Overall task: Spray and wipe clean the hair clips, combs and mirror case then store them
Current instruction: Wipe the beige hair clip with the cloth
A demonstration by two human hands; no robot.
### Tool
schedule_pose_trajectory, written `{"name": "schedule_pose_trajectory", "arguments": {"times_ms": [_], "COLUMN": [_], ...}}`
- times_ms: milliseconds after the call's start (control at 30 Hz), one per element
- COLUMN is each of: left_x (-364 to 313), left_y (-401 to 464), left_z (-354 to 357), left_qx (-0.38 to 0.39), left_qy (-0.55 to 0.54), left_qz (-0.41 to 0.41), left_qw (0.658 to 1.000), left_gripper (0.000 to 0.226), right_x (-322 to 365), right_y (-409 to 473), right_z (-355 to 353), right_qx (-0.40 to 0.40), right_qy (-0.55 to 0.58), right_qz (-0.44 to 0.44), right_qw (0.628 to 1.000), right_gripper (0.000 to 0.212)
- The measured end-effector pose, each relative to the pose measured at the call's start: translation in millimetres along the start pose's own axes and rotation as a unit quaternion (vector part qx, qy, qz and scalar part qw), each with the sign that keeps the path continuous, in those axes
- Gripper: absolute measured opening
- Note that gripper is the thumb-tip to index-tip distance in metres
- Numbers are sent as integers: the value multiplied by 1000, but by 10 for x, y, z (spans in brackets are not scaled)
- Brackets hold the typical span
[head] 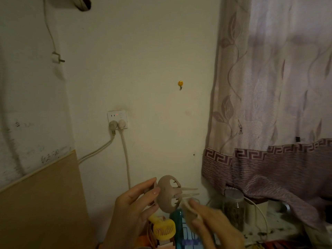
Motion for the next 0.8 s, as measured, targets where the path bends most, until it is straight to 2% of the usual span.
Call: {"name": "schedule_pose_trajectory", "arguments": {"times_ms": [33,67,167,300,533,800], "left_x": [-10,-18,-30,-59,-116,-141], "left_y": [-4,-9,-13,-25,-58,-34], "left_z": [-6,-12,-32,-26,15,-28], "left_qx": [6,9,15,43,110,123], "left_qy": [9,16,40,81,160,171], "left_qz": [2,2,-3,-10,14,32], "left_qw": [1000,1000,999,996,981,977], "left_gripper": [23,23,23,26,33,34], "right_x": [-76,-119,-213,-262,-233,-217], "right_y": [-54,-58,86,305,424,390], "right_z": [38,8,-65,-153,-123,-86], "right_qx": [-55,-91,-117,-32,55,85], "right_qy": [66,87,212,301,292,304], "right_qz": [8,31,106,144,176,194], "right_qw": [996,992,964,942,939,929], "right_gripper": [31,25,29,29,26,29]}}
Point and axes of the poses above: each hand's wrist, its own y-axis towards the middle knuckle, its own z-axis out of the palm, x = y × z, the point moved 1 cm from there along y, towards the middle knuckle, and after that the axes turned 9 degrees about y, right-handed, at the moved point
